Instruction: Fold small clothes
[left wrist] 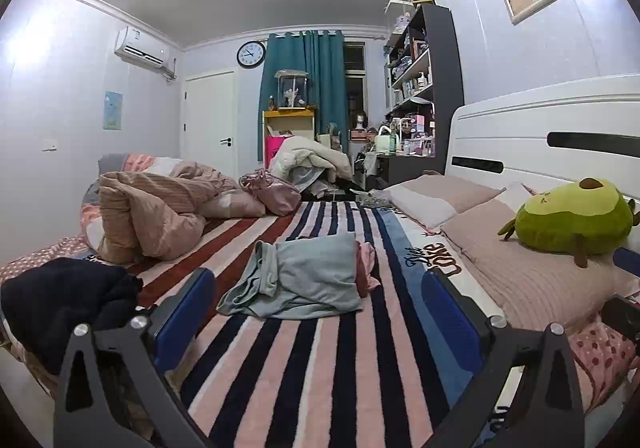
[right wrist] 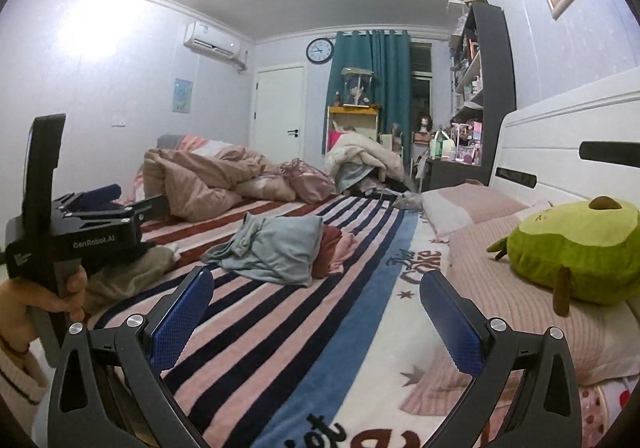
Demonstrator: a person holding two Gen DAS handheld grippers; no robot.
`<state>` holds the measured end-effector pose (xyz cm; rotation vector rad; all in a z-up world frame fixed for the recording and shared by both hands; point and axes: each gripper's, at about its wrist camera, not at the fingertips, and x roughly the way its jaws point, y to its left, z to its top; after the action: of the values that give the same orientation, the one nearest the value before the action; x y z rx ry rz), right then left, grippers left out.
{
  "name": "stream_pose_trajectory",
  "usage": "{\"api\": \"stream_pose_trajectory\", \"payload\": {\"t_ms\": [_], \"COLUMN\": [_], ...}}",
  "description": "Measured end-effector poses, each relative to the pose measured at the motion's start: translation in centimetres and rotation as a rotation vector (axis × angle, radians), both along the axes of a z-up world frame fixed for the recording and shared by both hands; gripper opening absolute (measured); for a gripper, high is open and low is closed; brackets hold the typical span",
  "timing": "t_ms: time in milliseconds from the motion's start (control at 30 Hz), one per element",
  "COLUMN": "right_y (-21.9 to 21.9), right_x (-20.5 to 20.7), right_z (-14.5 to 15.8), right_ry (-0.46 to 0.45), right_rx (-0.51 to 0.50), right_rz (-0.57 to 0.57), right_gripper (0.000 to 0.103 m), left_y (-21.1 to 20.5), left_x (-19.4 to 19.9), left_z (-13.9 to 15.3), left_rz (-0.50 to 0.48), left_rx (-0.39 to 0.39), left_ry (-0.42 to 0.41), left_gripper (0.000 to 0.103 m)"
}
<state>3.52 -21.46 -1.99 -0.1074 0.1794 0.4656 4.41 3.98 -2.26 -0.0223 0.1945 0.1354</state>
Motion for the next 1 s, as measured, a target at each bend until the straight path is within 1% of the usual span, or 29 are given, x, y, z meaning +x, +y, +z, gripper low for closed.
{"api": "stream_pose_trajectory", "payload": {"t_ms": [167,300,700,1000], "right_y": [0.01,0.09,0.49,0.31], "right_x": [-0.25,-0.19,0.09,0.26], "right_z": [0.09,0.12,0.27,0.31], "right_ry": [0.006,0.013,0.020,0.031], "right_rx": [0.017,0.026,0.020,0.058], "right_rz": [-0.002,0.005,0.018,0.014], "right_gripper": [0.103,0.103,0.103,0.103], "left_y": [0.08,0.30,0.54,0.49], "left_x": [0.13,0.21,0.40,0.45], "left_z": [-0.15,-0.35,-0.70,-0.99], "left_rz": [0.006,0.004,0.013,0.008], "left_rx": [0.013,0.005,0.011,0.017], "left_ry": [-0.002,0.004,0.009,0.008], "left_gripper": [0.102,0.102,0.102,0.102]}}
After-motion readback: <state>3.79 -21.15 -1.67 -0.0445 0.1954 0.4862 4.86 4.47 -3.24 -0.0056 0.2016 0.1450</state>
